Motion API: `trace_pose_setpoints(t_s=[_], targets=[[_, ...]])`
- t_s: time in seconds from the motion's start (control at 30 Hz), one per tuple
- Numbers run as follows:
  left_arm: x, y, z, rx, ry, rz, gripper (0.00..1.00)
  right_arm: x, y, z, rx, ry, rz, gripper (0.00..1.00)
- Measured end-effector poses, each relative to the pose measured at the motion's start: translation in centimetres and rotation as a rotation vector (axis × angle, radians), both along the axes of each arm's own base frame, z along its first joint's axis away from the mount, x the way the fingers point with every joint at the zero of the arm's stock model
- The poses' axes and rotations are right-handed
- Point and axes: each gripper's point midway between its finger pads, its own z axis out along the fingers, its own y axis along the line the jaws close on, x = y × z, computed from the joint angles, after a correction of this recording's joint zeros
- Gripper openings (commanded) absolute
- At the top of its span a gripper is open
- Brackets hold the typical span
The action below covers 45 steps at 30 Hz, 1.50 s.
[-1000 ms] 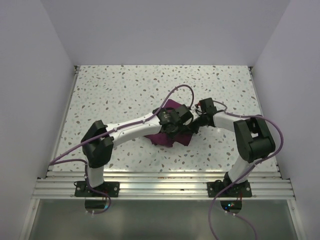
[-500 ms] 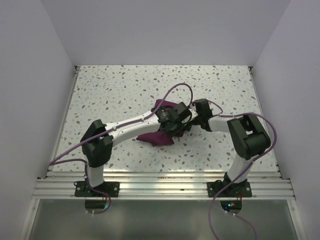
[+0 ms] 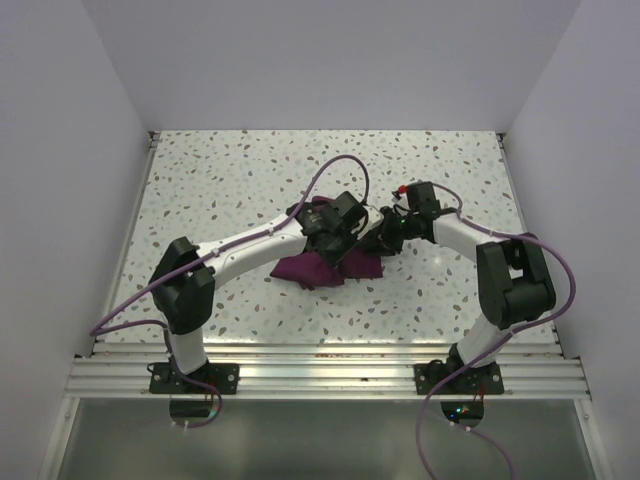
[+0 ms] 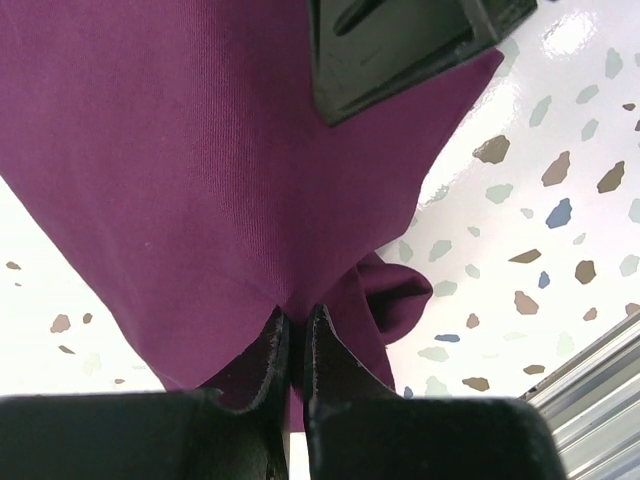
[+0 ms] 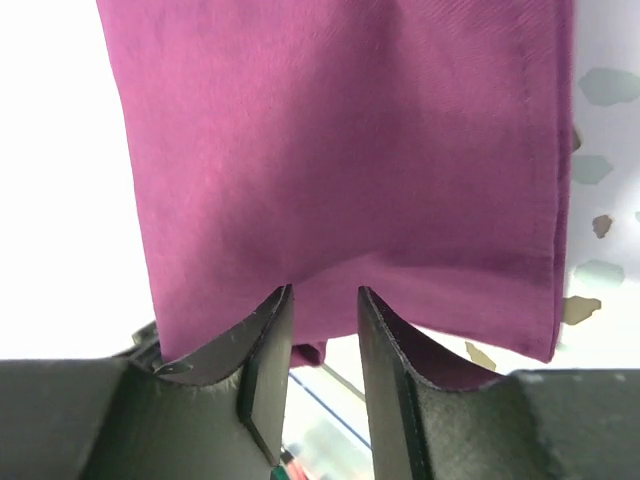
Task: Prepare the surgical pack
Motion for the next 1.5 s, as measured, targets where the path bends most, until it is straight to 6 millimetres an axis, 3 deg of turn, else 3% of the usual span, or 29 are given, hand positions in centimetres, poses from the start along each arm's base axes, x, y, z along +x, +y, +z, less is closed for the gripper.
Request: trace_pose_setpoints(t_s=[0.07, 0.1, 0.2, 0.27, 0.5, 0.73, 0.8, 0.9, 1.03, 1.13, 1.27, 1.5], targets=[[0.1, 0.0, 0.0, -0.004, 0.003, 0.001, 0.0, -0.3, 0.0, 0.1, 0.006, -0.001, 0.021, 0.31], [0.0, 0.0, 0.0, -0.006, 0.006, 0.0, 0.0, -0.5, 0.1, 0.1, 0.011, 0.001, 0.029, 0.22], [0.0, -0.1, 0.0, -0.011, 0.011, -0.002, 0.0, -0.7, 0.7, 0.4, 0.037, -0.004, 0.049, 0.09], [-0.1, -0.1, 0.0, -0.015, 0.015, -0.005, 0.0, -0.9, 1.2, 0.6, 0.058, -0.005, 0.057, 0.05], [-0.3, -0.4, 0.0, -0.034, 0.035, -0.009, 0.0, -0.5, 5.8, 2.1, 0.172, -0.066, 0.083, 0.02], [0.2, 0.4, 0.5, -0.022, 0.039, 0.015, 0.0, 0.4, 9.6, 0.2, 0.219, -0.075, 0.054, 0.01], [0.2, 0.4, 0.5, -0.021, 0.04, 0.017, 0.0, 0.4, 9.9, -0.7, 0.218, -0.074, 0.03, 0.06], [0.1, 0.4, 0.5, -0.022, 0.043, 0.016, 0.0, 0.7, 9.6, -1.9, 0.174, -0.063, 0.008, 0.16], [0.1, 0.4, 0.4, -0.024, 0.044, 0.016, 0.0, 0.9, 9.4, -2.1, 0.142, -0.072, 0.026, 0.25], [0.1, 0.2, 0.3, -0.036, 0.046, 0.017, 0.0, 1.1, 8.3, -2.4, 0.103, -0.068, 0.033, 0.28], [-0.1, -0.4, 0.2, -0.07, 0.055, 0.014, 0.0, 1.2, 5.7, -2.1, 0.049, -0.056, 0.034, 0.32], [0.1, -1.1, 0.7, -0.106, 0.046, 0.004, 0.0, 1.0, 0.2, 1.1, -0.011, -0.113, 0.011, 0.33]])
